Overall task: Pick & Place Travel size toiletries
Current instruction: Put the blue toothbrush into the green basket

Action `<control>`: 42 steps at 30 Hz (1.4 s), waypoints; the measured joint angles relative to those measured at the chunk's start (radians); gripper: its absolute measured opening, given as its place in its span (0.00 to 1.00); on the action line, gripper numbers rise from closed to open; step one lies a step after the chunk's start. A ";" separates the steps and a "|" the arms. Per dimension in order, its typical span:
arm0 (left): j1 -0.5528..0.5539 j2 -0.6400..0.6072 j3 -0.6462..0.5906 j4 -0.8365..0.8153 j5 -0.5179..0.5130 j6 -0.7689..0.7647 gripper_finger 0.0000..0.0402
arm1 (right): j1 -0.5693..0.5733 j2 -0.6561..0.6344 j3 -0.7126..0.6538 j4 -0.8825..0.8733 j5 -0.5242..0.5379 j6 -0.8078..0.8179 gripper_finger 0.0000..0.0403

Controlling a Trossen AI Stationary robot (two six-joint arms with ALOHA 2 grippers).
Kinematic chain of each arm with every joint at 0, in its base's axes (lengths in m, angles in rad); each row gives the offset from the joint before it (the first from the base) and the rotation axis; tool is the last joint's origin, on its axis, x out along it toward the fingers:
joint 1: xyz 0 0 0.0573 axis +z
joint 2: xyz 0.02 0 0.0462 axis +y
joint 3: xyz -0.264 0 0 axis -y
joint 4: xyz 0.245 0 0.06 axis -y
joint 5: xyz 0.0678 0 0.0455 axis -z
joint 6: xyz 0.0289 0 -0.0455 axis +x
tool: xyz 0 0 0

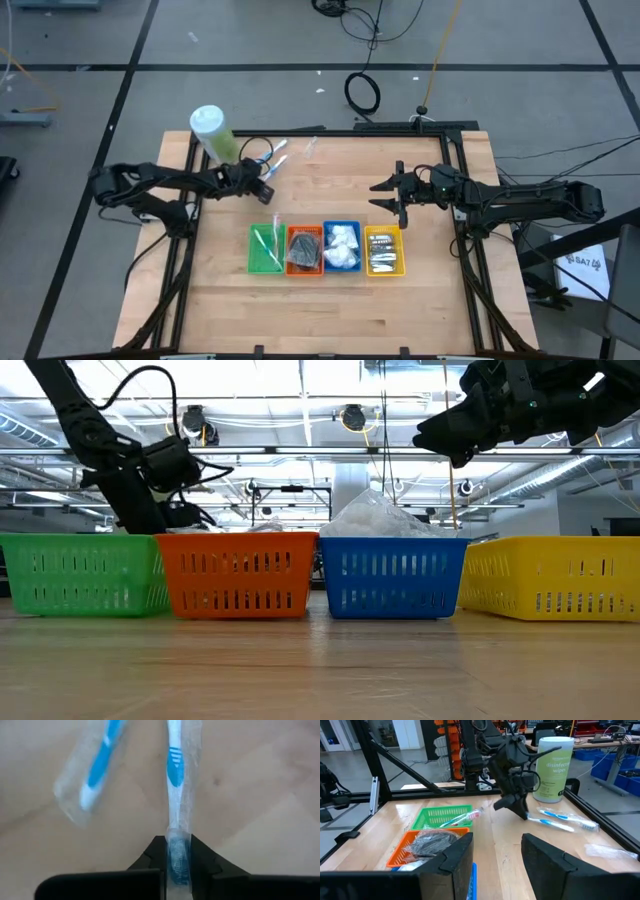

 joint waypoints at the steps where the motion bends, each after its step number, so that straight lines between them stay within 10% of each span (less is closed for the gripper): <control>1: -0.002 -0.016 -0.001 -0.006 0.015 -0.006 0.07 | 0.000 0.000 0.000 0.000 0.000 0.001 0.38; 23: -0.379 -0.625 -0.001 -0.234 0.284 -0.303 0.08 | 0.000 0.000 0.000 -0.002 0.000 0.000 0.38; 30: -0.714 -0.675 -0.016 -0.404 -0.203 -0.686 0.08 | 0.000 0.000 0.000 -0.002 -0.002 0.002 0.38; 42: -1.290 -0.408 -0.088 -0.052 -0.868 -1.073 0.07 | 0.000 0.000 0.000 -0.002 -0.003 -0.005 0.38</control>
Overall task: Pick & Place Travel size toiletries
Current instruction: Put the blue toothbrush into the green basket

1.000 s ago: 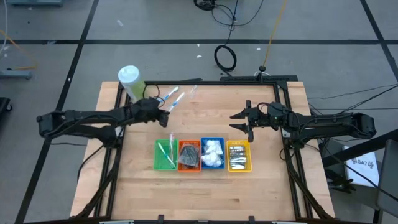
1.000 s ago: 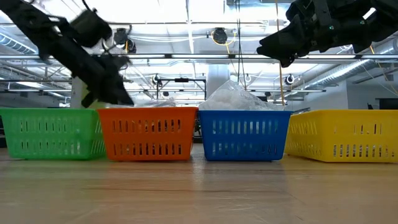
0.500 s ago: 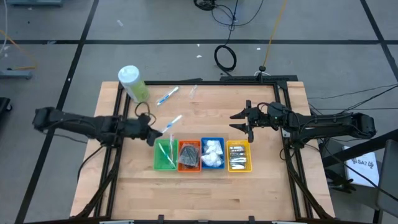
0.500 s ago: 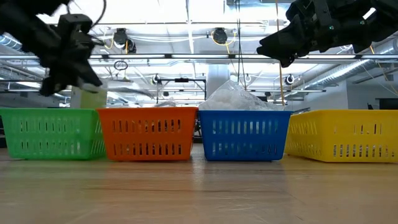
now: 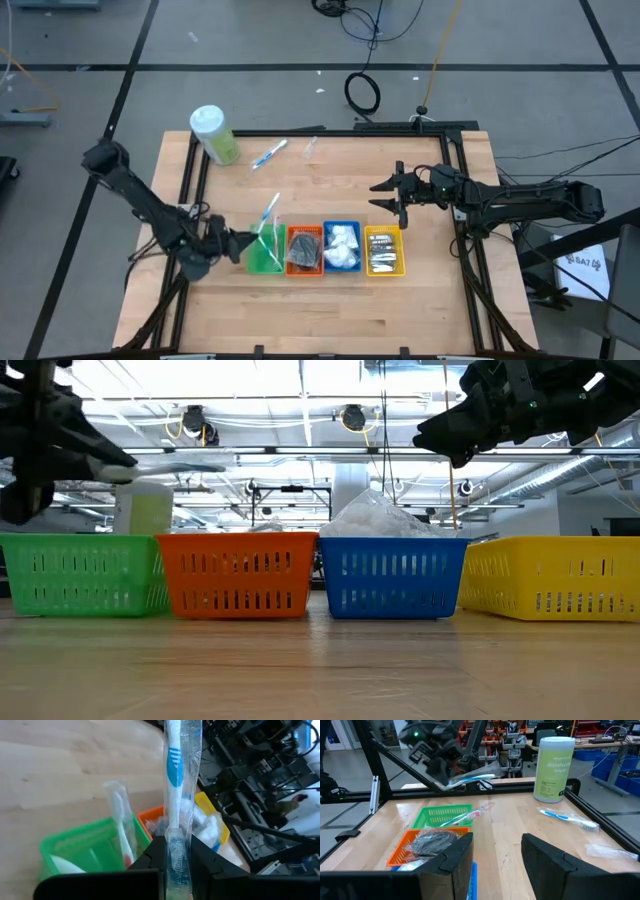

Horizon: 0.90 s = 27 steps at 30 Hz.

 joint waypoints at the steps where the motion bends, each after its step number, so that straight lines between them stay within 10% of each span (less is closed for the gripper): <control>1: -0.014 0.038 0.000 0.034 -0.012 -0.011 0.08 | 0.000 0.000 0.000 0.000 0.000 0.000 0.38; 14: -0.055 0.380 0.000 0.300 0.110 -0.119 0.15 | 0.000 0.000 0.000 -0.004 -0.005 0.011 0.39; 27: -0.051 0.363 0.000 0.306 0.080 -0.013 0.59 | 0.000 0.000 0.000 -0.005 -0.005 0.009 0.39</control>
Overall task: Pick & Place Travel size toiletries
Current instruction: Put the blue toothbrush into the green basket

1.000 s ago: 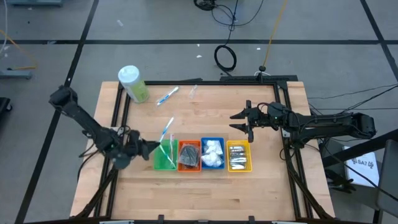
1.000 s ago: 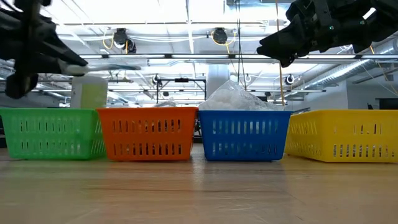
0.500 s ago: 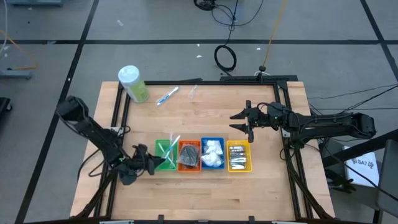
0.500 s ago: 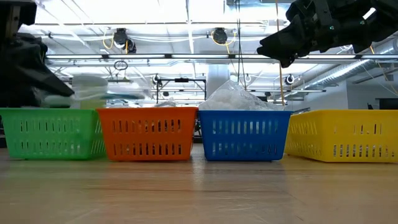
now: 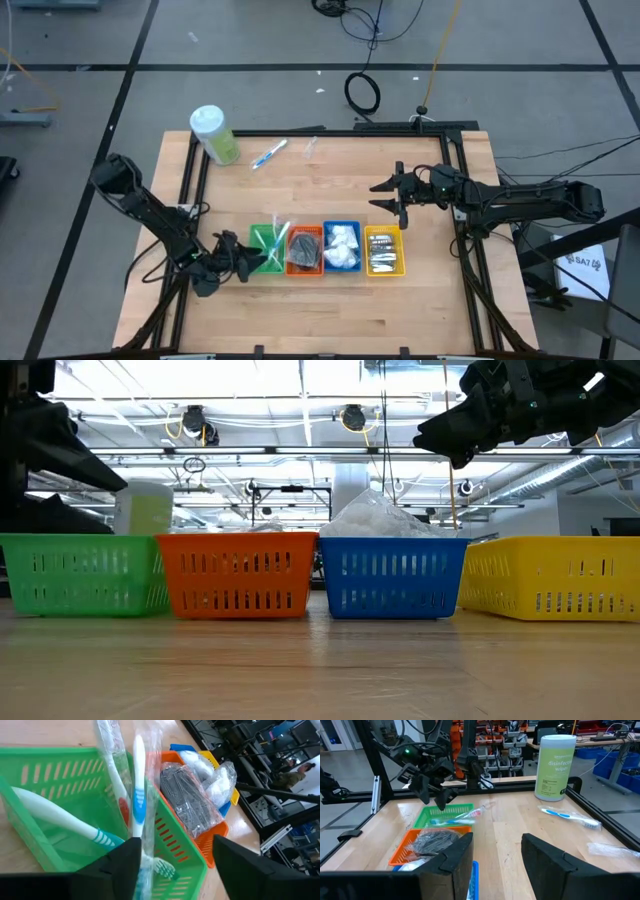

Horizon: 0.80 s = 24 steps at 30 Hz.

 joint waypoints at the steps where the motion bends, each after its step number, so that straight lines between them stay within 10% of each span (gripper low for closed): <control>1: 0.000 0.000 0.000 -0.002 0.007 0.000 0.61 | 0.000 0.000 0.000 0.000 0.000 0.000 0.39; 12: 0.042 -0.048 0.001 0.043 -0.032 0.174 0.75 | 0.000 0.000 0.000 -0.003 0.000 0.001 0.39; 24: 0.298 -0.396 0.001 0.080 -0.037 0.714 0.69 | 0.000 0.000 0.000 -0.006 0.000 -0.001 0.39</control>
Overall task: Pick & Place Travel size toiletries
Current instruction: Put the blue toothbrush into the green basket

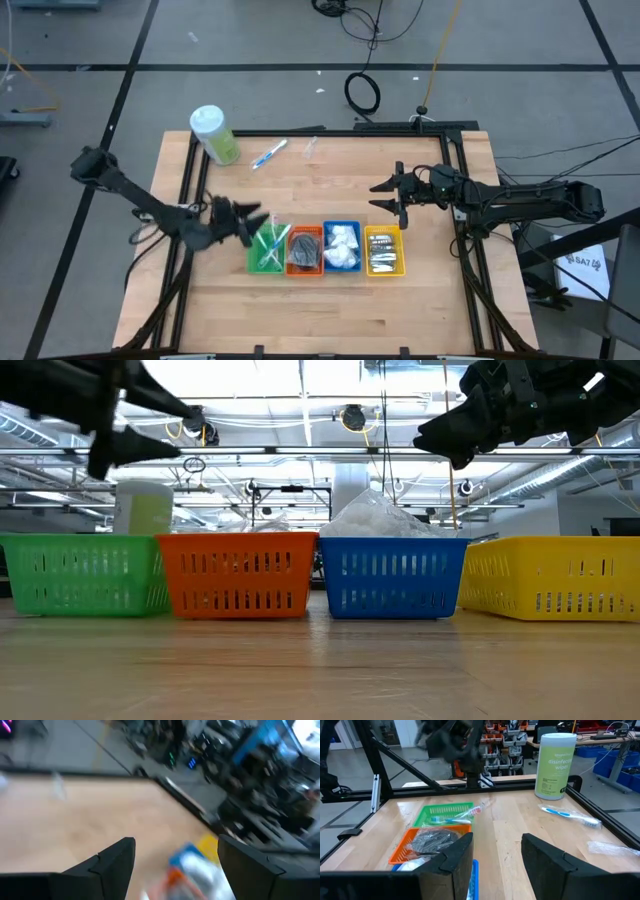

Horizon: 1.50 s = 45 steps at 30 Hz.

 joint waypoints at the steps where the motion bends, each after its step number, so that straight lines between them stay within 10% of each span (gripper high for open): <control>1: 0.045 -0.036 0.000 -0.002 0.016 0.053 0.68 | 0.000 0.000 0.000 -0.001 0.000 0.000 0.39; 11: 0.706 -0.143 0.113 -0.571 0.395 0.166 0.63 | 0.000 0.000 0.000 -0.001 0.004 -0.004 0.39; 19: 1.066 0.068 0.129 -0.419 0.692 0.448 0.63 | 0.000 0.000 0.000 0.007 0.022 -0.009 0.39; 45: 1.272 0.777 0.460 -0.344 0.750 0.687 0.63 | 0.000 0.000 0.000 0.012 0.031 -0.001 0.38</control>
